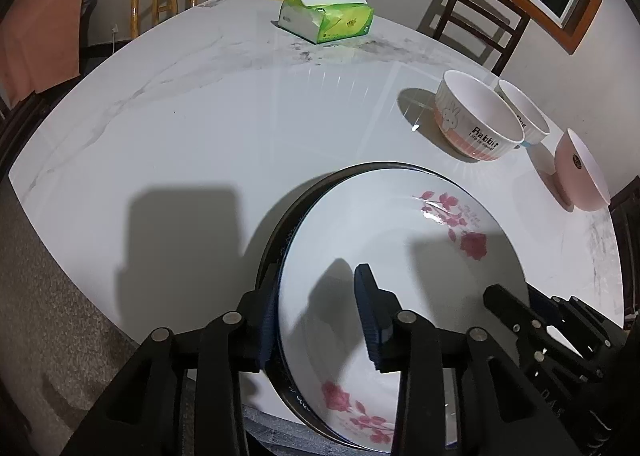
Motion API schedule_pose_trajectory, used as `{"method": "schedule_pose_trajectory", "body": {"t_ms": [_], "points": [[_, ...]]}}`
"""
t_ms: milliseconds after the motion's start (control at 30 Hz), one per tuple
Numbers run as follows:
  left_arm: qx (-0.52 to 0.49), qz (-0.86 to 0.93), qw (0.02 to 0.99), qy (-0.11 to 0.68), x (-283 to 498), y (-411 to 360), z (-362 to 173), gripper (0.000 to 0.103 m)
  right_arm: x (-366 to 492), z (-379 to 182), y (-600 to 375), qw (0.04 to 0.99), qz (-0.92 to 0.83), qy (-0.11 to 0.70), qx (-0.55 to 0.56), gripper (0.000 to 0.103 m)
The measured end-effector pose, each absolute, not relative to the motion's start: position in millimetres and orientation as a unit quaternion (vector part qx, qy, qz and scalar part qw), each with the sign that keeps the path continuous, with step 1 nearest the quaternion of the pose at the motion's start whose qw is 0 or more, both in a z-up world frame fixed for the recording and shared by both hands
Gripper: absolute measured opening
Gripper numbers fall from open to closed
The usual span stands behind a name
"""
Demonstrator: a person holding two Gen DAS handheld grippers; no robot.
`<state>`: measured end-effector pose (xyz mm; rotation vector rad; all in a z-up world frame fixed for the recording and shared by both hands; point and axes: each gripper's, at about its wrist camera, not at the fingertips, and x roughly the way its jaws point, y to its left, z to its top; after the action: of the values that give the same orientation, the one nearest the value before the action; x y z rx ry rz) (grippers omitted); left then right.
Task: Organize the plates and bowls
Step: 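Lower the pink-flowered plate onto the blue-and-white plates with the left tool, then open the left tool and pull it back from the plate stack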
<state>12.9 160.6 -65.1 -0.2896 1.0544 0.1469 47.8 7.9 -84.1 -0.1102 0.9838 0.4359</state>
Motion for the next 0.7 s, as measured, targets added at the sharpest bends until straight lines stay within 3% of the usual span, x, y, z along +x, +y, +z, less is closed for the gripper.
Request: {"method": "schedule_pose_trajectory", "body": {"t_ms": [433,700], "points": [[-0.105,0.076,0.874,0.468,12.3,154.4,-45.6,0.045,40.7,-75.9,10.6,0.868,0.203,0.447,-0.071,0.030],[-0.093,0.068,0.878,0.465,14.6,142.3,-40.7,0.046,41.6,-67.8,-1.7,0.875,0.199,0.438,-0.057,0.030]]}}
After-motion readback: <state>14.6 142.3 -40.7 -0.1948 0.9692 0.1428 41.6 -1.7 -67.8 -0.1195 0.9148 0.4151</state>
